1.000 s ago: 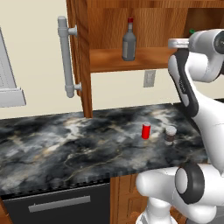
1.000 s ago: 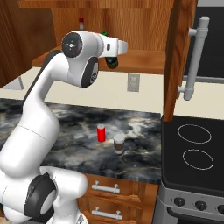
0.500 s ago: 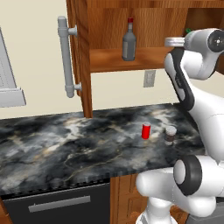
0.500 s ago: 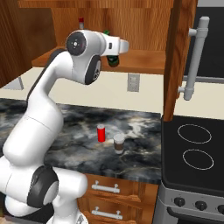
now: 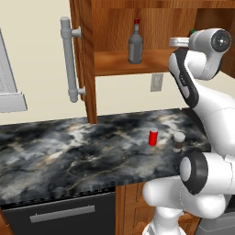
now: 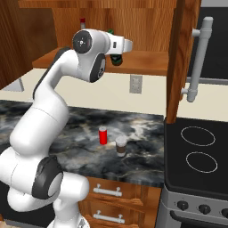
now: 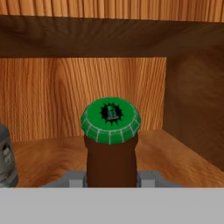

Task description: Sort all alcoholic drinks to one cabinet, and non-alcoholic drinks to the other.

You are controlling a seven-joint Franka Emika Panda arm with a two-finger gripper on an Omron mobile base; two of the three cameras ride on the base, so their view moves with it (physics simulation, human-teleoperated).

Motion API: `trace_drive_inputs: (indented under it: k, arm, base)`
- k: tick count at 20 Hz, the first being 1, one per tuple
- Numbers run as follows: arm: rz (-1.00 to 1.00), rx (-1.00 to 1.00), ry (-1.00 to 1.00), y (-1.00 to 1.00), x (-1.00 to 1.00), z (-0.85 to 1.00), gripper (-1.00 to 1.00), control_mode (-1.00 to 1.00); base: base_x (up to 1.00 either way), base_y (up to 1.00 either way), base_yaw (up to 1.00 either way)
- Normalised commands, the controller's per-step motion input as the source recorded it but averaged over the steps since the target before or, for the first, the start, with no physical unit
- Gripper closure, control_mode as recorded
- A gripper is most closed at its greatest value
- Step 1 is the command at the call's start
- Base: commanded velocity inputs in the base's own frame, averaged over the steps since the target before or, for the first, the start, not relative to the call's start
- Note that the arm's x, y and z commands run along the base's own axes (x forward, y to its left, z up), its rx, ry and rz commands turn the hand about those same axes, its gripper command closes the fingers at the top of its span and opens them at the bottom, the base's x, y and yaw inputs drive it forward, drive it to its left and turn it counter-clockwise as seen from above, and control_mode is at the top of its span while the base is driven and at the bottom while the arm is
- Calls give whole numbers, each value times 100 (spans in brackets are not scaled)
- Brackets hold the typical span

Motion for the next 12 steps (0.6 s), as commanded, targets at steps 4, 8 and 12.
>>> trace_drive_inputs:
  k: [4, 8, 12]
  arm:
    - [0, 2, 0, 0, 30, 0, 100, -100]
    - [0, 1, 0, 0, 30, 1, 100, -100]
    - [0, 1, 0, 0, 29, 0, 100, -100]
  base:
    - [0, 0, 0]
    - [0, 0, 0]
    - [0, 0, 0]
